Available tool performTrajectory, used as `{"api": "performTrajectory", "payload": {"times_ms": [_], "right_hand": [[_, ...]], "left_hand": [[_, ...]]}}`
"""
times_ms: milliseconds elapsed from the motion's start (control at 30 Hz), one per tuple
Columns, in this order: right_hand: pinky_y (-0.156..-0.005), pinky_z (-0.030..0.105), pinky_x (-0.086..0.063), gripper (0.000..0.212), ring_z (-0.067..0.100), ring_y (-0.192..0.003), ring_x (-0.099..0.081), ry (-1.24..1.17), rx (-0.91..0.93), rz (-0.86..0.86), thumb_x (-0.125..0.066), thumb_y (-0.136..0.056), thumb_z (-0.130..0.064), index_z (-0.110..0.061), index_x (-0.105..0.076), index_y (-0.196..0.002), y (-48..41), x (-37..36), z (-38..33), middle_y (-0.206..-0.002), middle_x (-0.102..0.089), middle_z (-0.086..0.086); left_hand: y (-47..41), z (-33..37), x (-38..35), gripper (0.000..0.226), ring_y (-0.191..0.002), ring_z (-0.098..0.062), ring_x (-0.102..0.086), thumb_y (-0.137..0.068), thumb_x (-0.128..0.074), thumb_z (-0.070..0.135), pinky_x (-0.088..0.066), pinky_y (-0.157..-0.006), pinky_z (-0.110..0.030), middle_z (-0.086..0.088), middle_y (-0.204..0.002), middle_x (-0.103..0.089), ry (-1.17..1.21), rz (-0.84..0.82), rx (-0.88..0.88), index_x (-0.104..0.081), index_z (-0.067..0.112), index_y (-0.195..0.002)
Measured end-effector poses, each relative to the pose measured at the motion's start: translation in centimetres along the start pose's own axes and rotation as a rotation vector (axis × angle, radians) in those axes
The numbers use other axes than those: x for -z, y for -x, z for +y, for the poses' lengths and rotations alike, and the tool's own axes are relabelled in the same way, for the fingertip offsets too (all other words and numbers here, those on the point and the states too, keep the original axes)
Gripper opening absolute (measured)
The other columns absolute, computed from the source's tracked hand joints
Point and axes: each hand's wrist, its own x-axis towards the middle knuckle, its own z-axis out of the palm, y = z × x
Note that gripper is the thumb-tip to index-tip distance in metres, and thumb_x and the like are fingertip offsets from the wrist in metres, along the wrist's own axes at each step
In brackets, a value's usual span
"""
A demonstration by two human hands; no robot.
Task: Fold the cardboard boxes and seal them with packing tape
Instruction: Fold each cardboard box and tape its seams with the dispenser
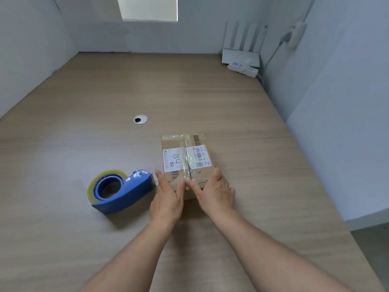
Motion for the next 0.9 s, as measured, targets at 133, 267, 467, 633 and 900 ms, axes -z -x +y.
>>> {"api": "performTrajectory", "payload": {"times_ms": [133,267,467,633,900], "right_hand": [[-0.094,0.039,-0.032,0.058,0.03,-0.115,-0.051,-0.007,0.072,0.069,-0.038,-0.094,-0.057,-0.007,-0.037,-0.123,-0.7,-0.5,1.1,-0.122,-0.057,0.012],[-0.103,0.037,-0.025,0.039,0.031,-0.108,-0.056,0.0,0.187,0.089,-0.037,-0.101,-0.034,-0.006,-0.039,-0.127,-1.5,-0.3,2.6,-0.111,-0.064,0.014],[-0.102,0.035,-0.03,0.042,0.036,-0.113,-0.053,-0.128,0.315,-0.034,-0.035,-0.103,-0.024,-0.009,-0.038,-0.142,-2.7,1.0,4.4,-0.121,-0.062,0.021],[-0.082,0.038,-0.04,0.062,0.036,-0.108,-0.057,0.113,0.446,-0.198,-0.033,-0.099,-0.05,-0.03,-0.007,-0.152,-3.6,3.6,4.2,-0.123,-0.061,0.016],[-0.08,0.036,-0.039,0.094,0.029,-0.101,-0.062,0.628,0.655,-0.075,-0.032,-0.084,-0.076,-0.017,-0.005,-0.152,-4.2,3.1,2.5,-0.115,-0.065,0.012]], "left_hand": [[-0.2,-0.3,-0.7,0.072,-0.131,-0.037,-0.044,-0.099,-0.022,0.05,-0.041,-0.096,-0.044,-0.015,-0.155,-0.029,-0.013,0.046,0.012,0.01,0.013,-0.152],[-0.3,-0.5,-0.6,0.065,-0.128,-0.034,-0.047,-0.101,-0.019,0.046,-0.042,-0.094,-0.042,-0.01,-0.153,-0.034,-0.035,0.071,-0.032,0.009,0.017,-0.153],[-0.7,-1.7,0.7,0.057,-0.111,-0.036,-0.057,-0.102,-0.019,0.045,-0.044,-0.089,-0.041,-0.013,-0.134,-0.056,0.007,0.026,-0.068,0.004,0.033,-0.153],[-1.5,-1.8,3.3,0.055,-0.092,-0.028,-0.063,-0.1,-0.018,0.052,-0.049,-0.078,-0.038,-0.013,-0.112,-0.067,-0.156,-0.103,-0.211,0.013,0.048,-0.146],[-2.3,-1.0,3.3,0.084,-0.092,-0.019,-0.064,-0.085,-0.021,0.073,-0.049,-0.064,-0.032,-0.002,-0.115,-0.064,-0.719,-0.065,-0.367,0.011,0.03,-0.151]]}}
